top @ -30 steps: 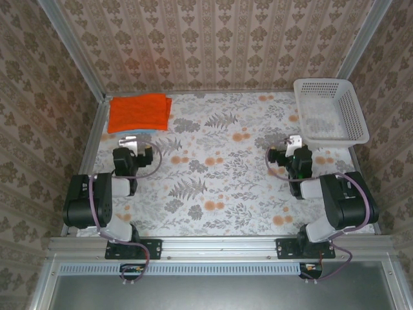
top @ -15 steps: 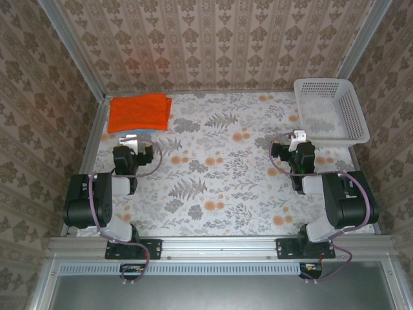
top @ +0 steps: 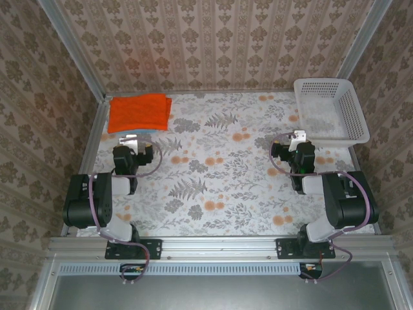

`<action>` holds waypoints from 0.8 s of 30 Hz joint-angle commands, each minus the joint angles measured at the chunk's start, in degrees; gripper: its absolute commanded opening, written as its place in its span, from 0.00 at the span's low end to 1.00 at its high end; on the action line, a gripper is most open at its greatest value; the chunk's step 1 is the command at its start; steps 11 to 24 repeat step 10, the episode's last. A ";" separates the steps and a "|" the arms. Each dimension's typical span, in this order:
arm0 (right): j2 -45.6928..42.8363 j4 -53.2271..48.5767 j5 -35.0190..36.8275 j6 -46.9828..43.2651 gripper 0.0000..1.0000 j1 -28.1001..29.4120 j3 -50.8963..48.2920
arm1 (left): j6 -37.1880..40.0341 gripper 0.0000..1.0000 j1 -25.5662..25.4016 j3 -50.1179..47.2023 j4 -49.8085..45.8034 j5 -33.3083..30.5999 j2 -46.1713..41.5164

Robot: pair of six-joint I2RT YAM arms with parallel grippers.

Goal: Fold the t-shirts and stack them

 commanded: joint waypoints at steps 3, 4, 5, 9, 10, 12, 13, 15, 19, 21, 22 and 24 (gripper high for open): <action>0.10 -0.38 -0.50 0.51 1.00 0.05 -0.11 | 1.27 1.00 -0.40 0.75 -0.43 0.01 -0.22; 0.13 -0.38 -0.48 0.58 1.00 0.01 -0.11 | 1.27 1.00 -0.41 0.78 -0.42 0.03 -0.18; 0.13 -0.42 -0.51 0.54 0.99 0.01 -0.10 | 1.23 1.00 -0.41 0.79 -0.44 0.00 -0.12; 0.10 -0.40 -0.50 0.51 0.99 0.01 -0.11 | 1.27 1.00 -0.41 0.71 -0.37 0.14 -0.18; 0.12 -0.38 -0.49 0.61 1.00 0.01 -0.11 | 1.32 1.00 -0.41 0.65 -0.17 0.16 -0.26; 0.12 -0.38 -0.49 0.61 1.00 0.01 -0.11 | 1.32 1.00 -0.41 0.65 -0.17 0.16 -0.26; 0.12 -0.38 -0.49 0.61 1.00 0.01 -0.11 | 1.32 1.00 -0.41 0.65 -0.17 0.16 -0.26; 0.12 -0.38 -0.49 0.61 1.00 0.01 -0.11 | 1.32 1.00 -0.41 0.65 -0.17 0.16 -0.26; 0.12 -0.38 -0.49 0.61 1.00 0.01 -0.11 | 1.32 1.00 -0.41 0.65 -0.17 0.16 -0.26; 0.12 -0.38 -0.49 0.61 1.00 0.01 -0.11 | 1.32 1.00 -0.41 0.65 -0.17 0.16 -0.26; 0.12 -0.38 -0.49 0.61 1.00 0.01 -0.11 | 1.32 1.00 -0.41 0.65 -0.17 0.16 -0.26; 0.12 -0.38 -0.49 0.61 1.00 0.01 -0.11 | 1.32 1.00 -0.41 0.65 -0.17 0.16 -0.26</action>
